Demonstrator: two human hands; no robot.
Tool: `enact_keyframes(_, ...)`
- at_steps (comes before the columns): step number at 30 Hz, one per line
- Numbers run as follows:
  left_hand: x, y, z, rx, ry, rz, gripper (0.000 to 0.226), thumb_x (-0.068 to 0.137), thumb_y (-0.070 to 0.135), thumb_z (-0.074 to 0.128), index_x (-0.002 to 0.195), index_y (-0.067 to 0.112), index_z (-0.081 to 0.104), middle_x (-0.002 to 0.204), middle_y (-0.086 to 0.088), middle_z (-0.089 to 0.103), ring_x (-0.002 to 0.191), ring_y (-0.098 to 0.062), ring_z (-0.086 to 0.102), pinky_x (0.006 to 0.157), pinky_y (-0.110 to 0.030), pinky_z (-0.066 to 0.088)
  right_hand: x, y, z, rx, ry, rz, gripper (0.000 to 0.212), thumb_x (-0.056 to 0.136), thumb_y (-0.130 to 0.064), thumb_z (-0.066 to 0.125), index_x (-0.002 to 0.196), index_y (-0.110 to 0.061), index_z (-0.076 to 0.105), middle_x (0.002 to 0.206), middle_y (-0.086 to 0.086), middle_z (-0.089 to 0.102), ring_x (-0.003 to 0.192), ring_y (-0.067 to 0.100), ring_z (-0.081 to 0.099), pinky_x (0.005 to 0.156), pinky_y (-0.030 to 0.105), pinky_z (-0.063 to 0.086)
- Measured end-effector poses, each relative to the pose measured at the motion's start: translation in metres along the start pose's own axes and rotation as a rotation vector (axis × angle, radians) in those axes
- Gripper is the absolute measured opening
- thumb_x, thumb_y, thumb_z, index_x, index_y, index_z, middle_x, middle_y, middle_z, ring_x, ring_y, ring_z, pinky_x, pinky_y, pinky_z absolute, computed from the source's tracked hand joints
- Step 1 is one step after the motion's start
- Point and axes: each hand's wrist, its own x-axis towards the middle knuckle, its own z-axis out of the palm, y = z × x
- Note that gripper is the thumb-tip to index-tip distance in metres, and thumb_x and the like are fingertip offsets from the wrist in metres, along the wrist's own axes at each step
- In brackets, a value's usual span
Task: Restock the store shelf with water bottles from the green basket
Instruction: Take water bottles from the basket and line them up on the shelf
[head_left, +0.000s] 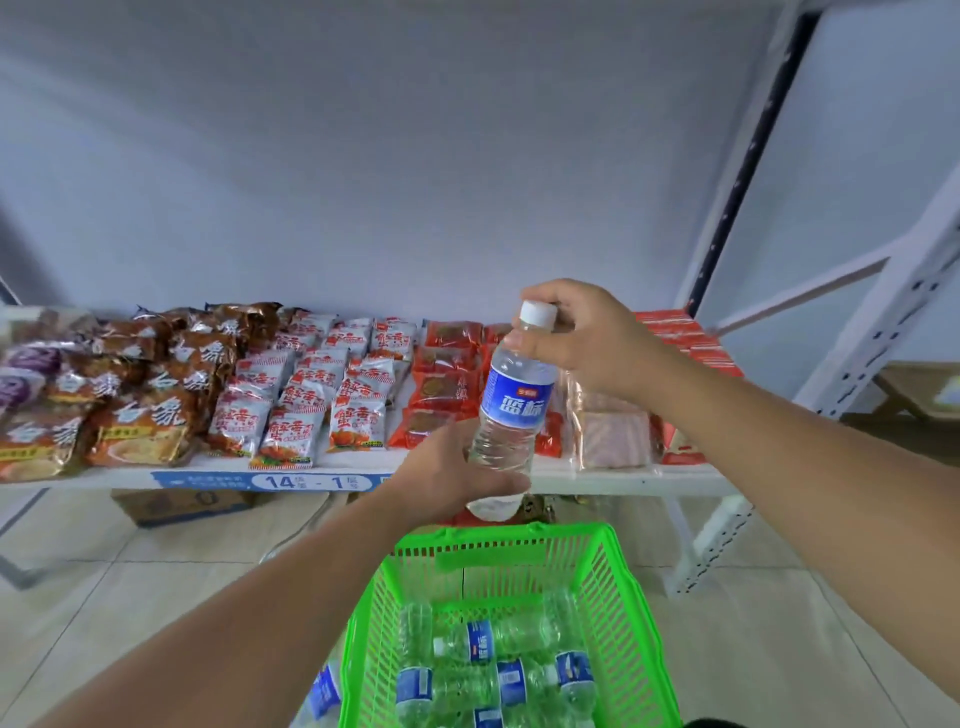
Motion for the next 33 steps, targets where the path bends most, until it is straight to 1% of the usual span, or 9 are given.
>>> enact_keyframes(4, -0.014, 0.07, -0.046, -0.031, -0.014, -0.04, 0.036, 0.073, 0.044, 0.089, 0.101, 0.035, 0.07, 0.094, 0.021, 0.076, 0.084, 0.007, 0.07, 0.077, -0.02, 0.051, 0.007, -0.065, -0.045, 0.112, -0.064, 0.072, 0.03, 0.087, -0.032, 0.078, 0.109, -0.014, 0.068, 0.105, 0.002, 0.078, 0.1, 0.014, 0.072, 0.094, 0.049, 0.056)
enact_keyframes(7, -0.023, 0.144, -0.087, -0.074, -0.051, -0.039, 0.037, 0.074, 0.043, 0.089, 0.105, 0.035, 0.07, 0.097, 0.021, 0.077, 0.089, 0.005, 0.071, 0.083, -0.02, 0.053, 0.004, -0.132, -0.09, 0.212, -0.114, 0.13, 0.043, 0.079, -0.051, 0.076, 0.112, -0.025, 0.07, 0.111, -0.004, 0.077, 0.107, 0.015, 0.072, 0.101, 0.053, 0.054)
enact_keyframes(9, -0.031, 0.195, -0.112, -0.086, -0.063, -0.039, 0.035, 0.075, 0.043, 0.089, 0.104, 0.036, 0.07, 0.094, 0.025, 0.076, 0.085, 0.011, 0.069, 0.077, -0.014, 0.049, 0.003, -0.175, -0.122, 0.234, -0.11, 0.154, 0.048, 0.081, -0.054, 0.074, 0.119, -0.025, 0.067, 0.115, -0.005, 0.075, 0.109, 0.015, 0.072, 0.102, 0.053, 0.053)
enact_keyframes(15, -0.066, 0.326, -0.165, -0.124, -0.088, -0.065, 0.043, 0.072, 0.052, 0.087, 0.11, 0.04, 0.069, 0.102, 0.021, 0.076, 0.096, 0.001, 0.071, 0.096, -0.036, 0.055, -0.011, -0.285, -0.205, 0.275, -0.101, 0.234, 0.037, 0.096, -0.044, 0.061, 0.127, -0.024, 0.059, 0.122, -0.002, 0.07, 0.108, 0.016, 0.07, 0.089, 0.038, 0.061)
enact_keyframes(19, -0.093, 0.398, -0.191, -0.108, -0.074, -0.091, 0.039, 0.071, 0.048, 0.087, 0.105, 0.042, 0.068, 0.1, 0.023, 0.076, 0.092, 0.004, 0.071, 0.095, -0.036, 0.057, -0.027, -0.338, -0.25, 0.297, -0.078, 0.237, 0.032, 0.092, -0.052, 0.06, 0.116, -0.031, 0.061, 0.116, -0.009, 0.07, 0.106, 0.014, 0.069, 0.089, 0.037, 0.06)
enact_keyframes(22, -0.102, 0.442, -0.205, -0.104, -0.082, -0.093, 0.042, 0.071, 0.048, 0.087, 0.108, 0.04, 0.068, 0.101, 0.024, 0.075, 0.091, 0.005, 0.071, 0.095, -0.034, 0.057, -0.034, -0.367, -0.279, 0.304, -0.054, 0.219, 0.031, 0.092, -0.054, 0.057, 0.115, -0.033, 0.06, 0.114, -0.01, 0.07, 0.104, 0.011, 0.069, 0.083, 0.029, 0.058)
enact_keyframes(26, -0.109, 0.485, -0.208, -0.102, -0.056, -0.092, 0.048, 0.066, 0.057, 0.083, 0.108, 0.043, 0.067, 0.099, 0.026, 0.075, 0.088, 0.006, 0.071, 0.086, -0.027, 0.055, -0.04, -0.384, -0.304, 0.291, -0.032, 0.2, 0.035, 0.095, -0.056, 0.054, 0.12, -0.033, 0.061, 0.116, -0.01, 0.07, 0.106, 0.011, 0.069, 0.091, 0.036, 0.059)
enact_keyframes(28, -0.11, 0.499, -0.208, -0.077, -0.04, -0.094, 0.042, 0.066, 0.056, 0.082, 0.104, 0.045, 0.068, 0.095, 0.026, 0.075, 0.08, 0.006, 0.07, 0.078, -0.026, 0.055, -0.045, -0.39, -0.315, 0.264, -0.021, 0.187, 0.036, 0.096, -0.057, 0.051, 0.12, -0.033, 0.061, 0.114, -0.013, 0.07, 0.102, 0.006, 0.068, 0.081, 0.026, 0.056)
enact_keyframes(33, -0.106, 0.522, -0.201, -0.019, -0.013, -0.067, 0.047, 0.066, 0.058, 0.08, 0.109, 0.046, 0.067, 0.101, 0.025, 0.075, 0.094, 0.002, 0.071, 0.091, -0.03, 0.056, -0.05, -0.393, -0.337, 0.262, -0.002, 0.206, 0.036, 0.098, -0.056, 0.051, 0.12, -0.03, 0.062, 0.116, -0.008, 0.07, 0.104, 0.009, 0.068, 0.085, 0.029, 0.055)
